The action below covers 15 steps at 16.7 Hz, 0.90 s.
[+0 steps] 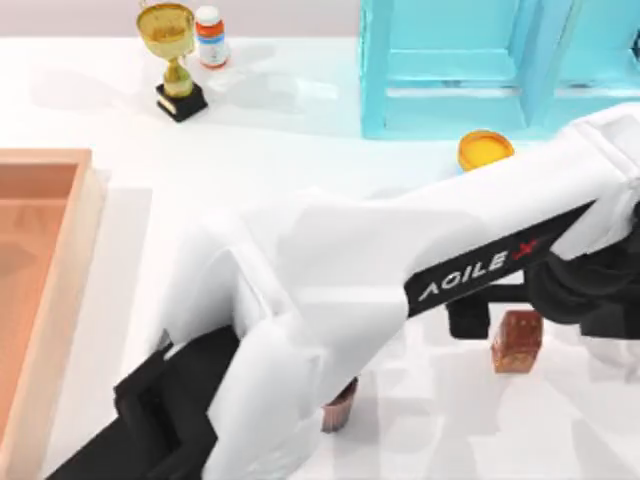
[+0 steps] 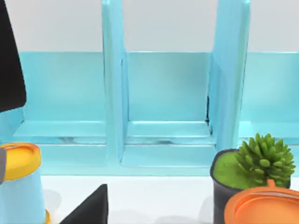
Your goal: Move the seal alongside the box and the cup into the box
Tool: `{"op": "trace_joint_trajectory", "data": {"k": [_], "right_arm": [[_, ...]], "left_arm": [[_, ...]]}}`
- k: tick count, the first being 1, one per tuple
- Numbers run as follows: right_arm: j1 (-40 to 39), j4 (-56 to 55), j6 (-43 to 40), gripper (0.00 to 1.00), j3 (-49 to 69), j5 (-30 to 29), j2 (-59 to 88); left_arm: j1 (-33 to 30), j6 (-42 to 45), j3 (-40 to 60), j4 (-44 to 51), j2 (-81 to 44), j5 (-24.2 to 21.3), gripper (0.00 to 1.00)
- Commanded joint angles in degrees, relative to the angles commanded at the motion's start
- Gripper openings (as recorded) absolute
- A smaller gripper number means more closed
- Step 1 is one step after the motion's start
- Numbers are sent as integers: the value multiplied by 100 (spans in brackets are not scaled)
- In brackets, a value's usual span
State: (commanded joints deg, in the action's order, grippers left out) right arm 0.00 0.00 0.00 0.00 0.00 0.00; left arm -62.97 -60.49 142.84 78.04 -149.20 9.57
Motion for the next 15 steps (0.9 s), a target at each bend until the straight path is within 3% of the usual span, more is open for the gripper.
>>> {"op": "trace_joint_trajectory", "data": {"k": [5, 10, 15], "right_arm": [[0, 0, 0, 100, 0, 0, 0], [0, 0, 0, 100, 0, 0, 0], [0, 0, 0, 100, 0, 0, 0]], "left_arm": [[79, 79, -1000, -1062, -42, -8, 100], [87, 87, -1082, -1145, -45, -9, 100], [87, 87, -1082, -1145, -45, -9, 62]]}}
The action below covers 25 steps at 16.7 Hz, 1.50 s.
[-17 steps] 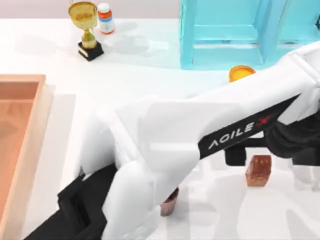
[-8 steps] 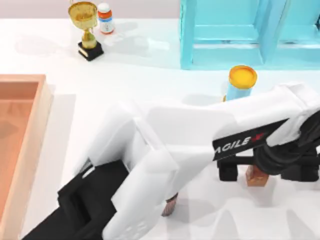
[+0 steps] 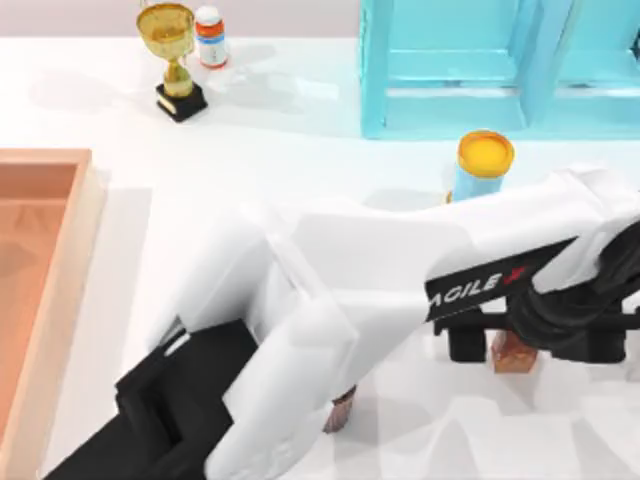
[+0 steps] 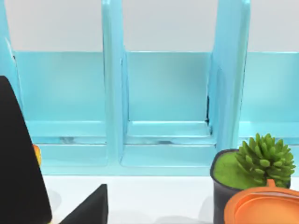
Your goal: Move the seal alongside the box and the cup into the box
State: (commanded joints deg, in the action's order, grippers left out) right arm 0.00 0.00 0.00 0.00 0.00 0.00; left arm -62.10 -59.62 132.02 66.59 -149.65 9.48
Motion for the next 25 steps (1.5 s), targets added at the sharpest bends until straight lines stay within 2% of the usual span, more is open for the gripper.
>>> {"op": "trace_joint_trajectory", "data": {"k": [8, 19, 25], "right_arm": [[0, 0, 0, 100, 0, 0, 0], [0, 0, 0, 100, 0, 0, 0], [0, 0, 0, 100, 0, 0, 0]], "left_arm": [[0, 0, 0, 0, 0, 0, 2], [4, 37, -86, 10, 89, 5, 0], [386, 401, -1505, 63, 1692, -8, 0]]}}
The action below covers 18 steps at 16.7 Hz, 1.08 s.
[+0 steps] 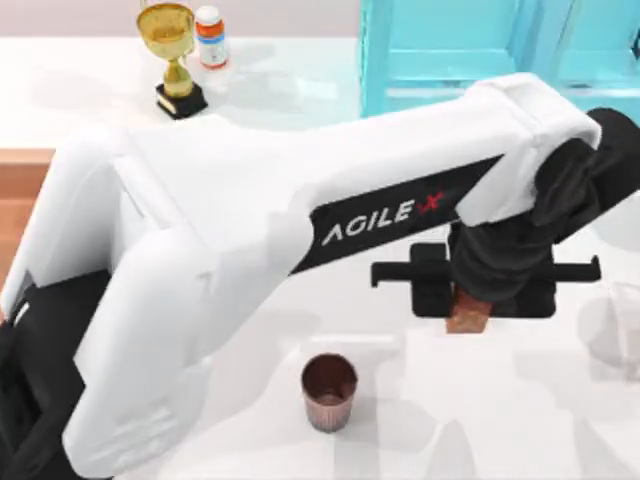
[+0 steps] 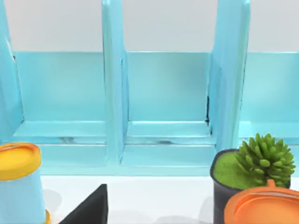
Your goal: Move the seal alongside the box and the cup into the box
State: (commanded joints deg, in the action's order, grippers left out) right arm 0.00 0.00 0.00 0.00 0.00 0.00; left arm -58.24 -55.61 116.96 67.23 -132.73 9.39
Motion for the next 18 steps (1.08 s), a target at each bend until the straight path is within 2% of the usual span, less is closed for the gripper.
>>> {"op": "trace_joint_trajectory", "data": {"k": [4, 11, 14, 18], "right_arm": [[0, 0, 0, 100, 0, 0, 0], [0, 0, 0, 100, 0, 0, 0], [0, 0, 0, 100, 0, 0, 0], [0, 0, 0, 100, 0, 0, 0]], "left_arm": [[229, 222, -867, 67, 922, -27, 0], [311, 337, -1033, 62, 1065, -56, 0], [858, 861, -1590, -145, 1582, -175, 0], [2245, 2276, -2802, -403, 2587, -291, 0]]}}
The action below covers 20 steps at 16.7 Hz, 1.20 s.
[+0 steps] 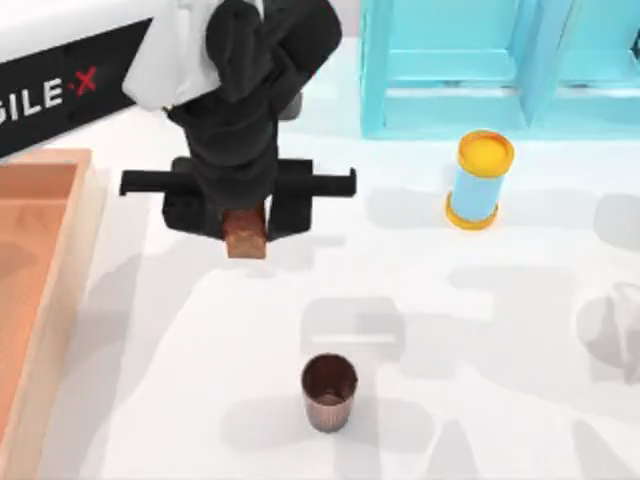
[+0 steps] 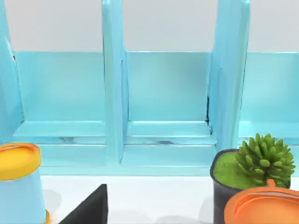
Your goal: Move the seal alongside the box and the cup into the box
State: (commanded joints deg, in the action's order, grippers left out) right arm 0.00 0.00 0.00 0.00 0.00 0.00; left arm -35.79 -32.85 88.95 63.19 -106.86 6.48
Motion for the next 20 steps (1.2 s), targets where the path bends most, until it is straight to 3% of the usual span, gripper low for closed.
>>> {"op": "trace_joint_trajectory", "data": {"k": [3, 6, 12, 20], "right_arm": [[0, 0, 0, 100, 0, 0, 0], [0, 0, 0, 100, 0, 0, 0], [0, 0, 0, 100, 0, 0, 0], [0, 0, 0, 100, 0, 0, 0]], "left_arm": [[936, 898, -856, -204, 729, -185, 0], [1339, 1285, -1247, -347, 1086, -261, 0], [1344, 1312, -1318, -419, 1029, -246, 0], [1414, 1372, -2001, -1557, 687, -274, 0]]}}
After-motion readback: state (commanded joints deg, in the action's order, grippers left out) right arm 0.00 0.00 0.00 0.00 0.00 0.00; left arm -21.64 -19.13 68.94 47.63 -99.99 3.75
